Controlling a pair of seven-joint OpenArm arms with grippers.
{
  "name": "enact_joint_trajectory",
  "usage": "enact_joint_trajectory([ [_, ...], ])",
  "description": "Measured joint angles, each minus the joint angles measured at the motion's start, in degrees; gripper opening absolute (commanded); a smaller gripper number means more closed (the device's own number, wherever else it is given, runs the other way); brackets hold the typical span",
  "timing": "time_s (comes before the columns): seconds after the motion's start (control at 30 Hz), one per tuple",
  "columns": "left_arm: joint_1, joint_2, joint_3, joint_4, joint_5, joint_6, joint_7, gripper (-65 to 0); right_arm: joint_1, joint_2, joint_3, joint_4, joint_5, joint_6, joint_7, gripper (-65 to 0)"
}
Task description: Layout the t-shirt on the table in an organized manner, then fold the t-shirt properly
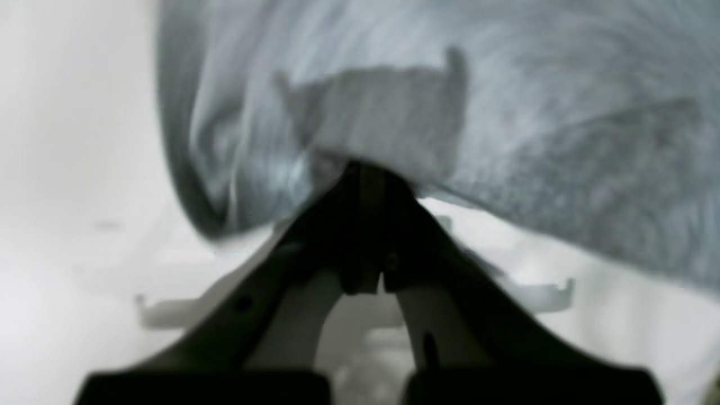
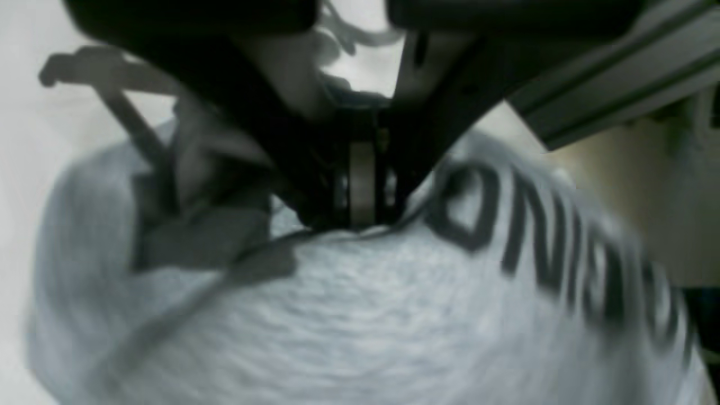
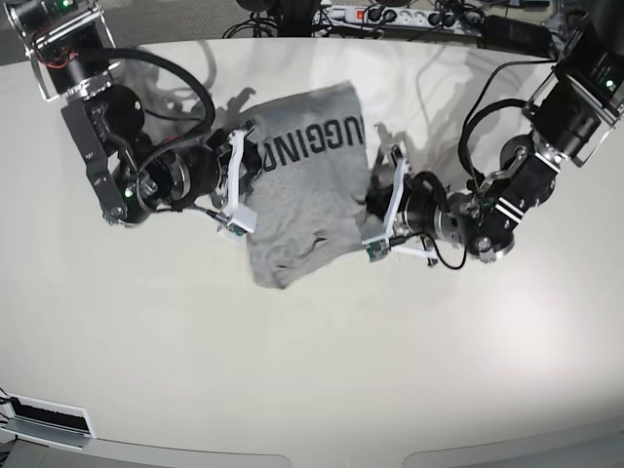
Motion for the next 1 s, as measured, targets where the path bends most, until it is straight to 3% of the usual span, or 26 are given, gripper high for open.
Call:
enact_joint_trajectory([
  [0.2, -4.3, 2.6, 0.3, -0.2, 2.0, 2.4, 5.1, -65.0, -4.6, -0.7, 3.2, 10.9, -3.1, -1.1, -1.5, -65.0],
  [0.3, -7.8, 1.8, -0.1, 0.9, -3.7, 2.5, 12.2, -65.0, -5.4, -0.6, 8.2, 17.8, -5.9, -4.1, -1.3, -65.0],
  [0.43, -9.4, 1.7, -4.3, 3.4, -16.9, 2.6, 24.0, -65.0, -8.1, -0.7, 15.1, 23.9, -3.2, -3.6, -0.9, -65.0],
  [0.53, -8.5, 0.8, -9.0, 6.0, -27.3, -1.8, 27.3, -65.0, -9.5, -0.7, 19.9, 26.1, 4.2, -0.5, -1.6, -65.0],
  [0.63, -7.1, -2.5, -14.9, 9.3, -30.3, -1.4, 29.0, -65.0, -10.3, -0.8, 27.7, 27.1, 18.3, 6.0, -5.2, -65.0],
  [0.77, -1.0, -7.7, -21.6, 18.2, -39.3, -3.1, 33.5, -65.0, -14.4, -1.2, 39.2, 27.1, 39.3, 6.1, -17.0, -65.0],
  [0.87, 5.7, -11.2, -24.5, 25.4, -45.6, -3.1, 36.0, -65.0, -16.3, -2.4, 46.9, 27.2, 39.3, 6.4, -15.7, -65.0],
  [1.0, 15.7, -15.3, -31.2, 34.4, -49.6, -3.2, 38.3, -65.0, -21.0, -2.4, 54.3, 27.5, 39.6, 6.3, -15.8, -65.0],
])
